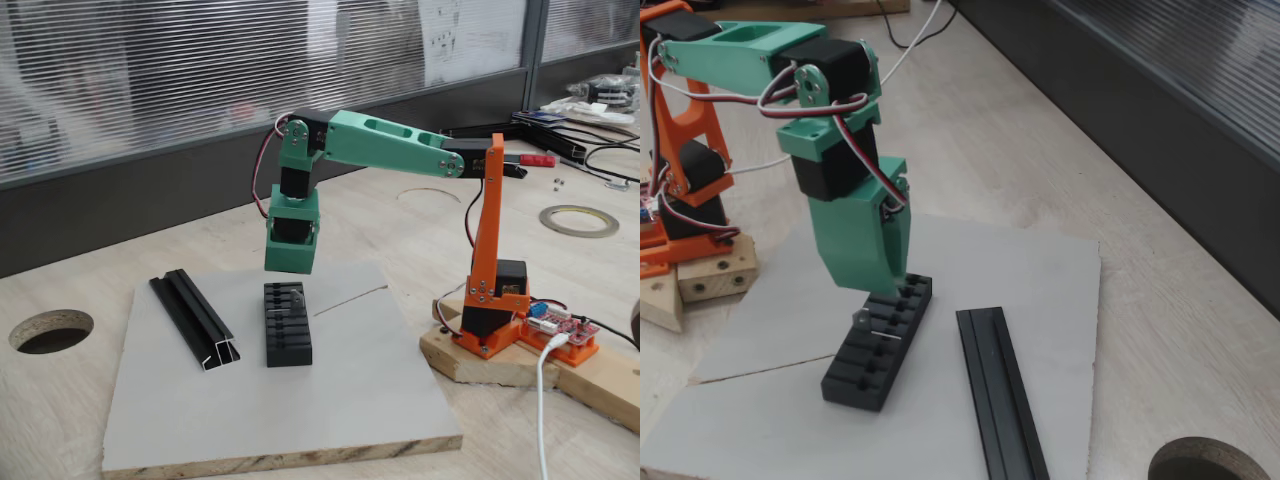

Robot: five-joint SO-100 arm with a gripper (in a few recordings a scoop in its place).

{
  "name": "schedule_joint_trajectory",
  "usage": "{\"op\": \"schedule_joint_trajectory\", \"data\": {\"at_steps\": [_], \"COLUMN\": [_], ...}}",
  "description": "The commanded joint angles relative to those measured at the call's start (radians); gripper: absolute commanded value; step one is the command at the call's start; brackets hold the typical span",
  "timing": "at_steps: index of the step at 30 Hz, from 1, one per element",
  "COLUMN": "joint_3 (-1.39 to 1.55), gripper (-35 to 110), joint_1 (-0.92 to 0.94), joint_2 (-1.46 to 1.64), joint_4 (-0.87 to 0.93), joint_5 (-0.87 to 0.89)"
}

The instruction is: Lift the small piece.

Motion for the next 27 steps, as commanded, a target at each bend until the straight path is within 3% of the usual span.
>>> {"op": "schedule_joint_trajectory", "data": {"at_steps": [1,27], "joint_3": [-0.009,0.005], "gripper": [4,4], "joint_1": [-0.006,0.006], "joint_2": [0.021,0.009], "joint_4": [0.044,0.046], "joint_5": [-0.026,-0.014]}}
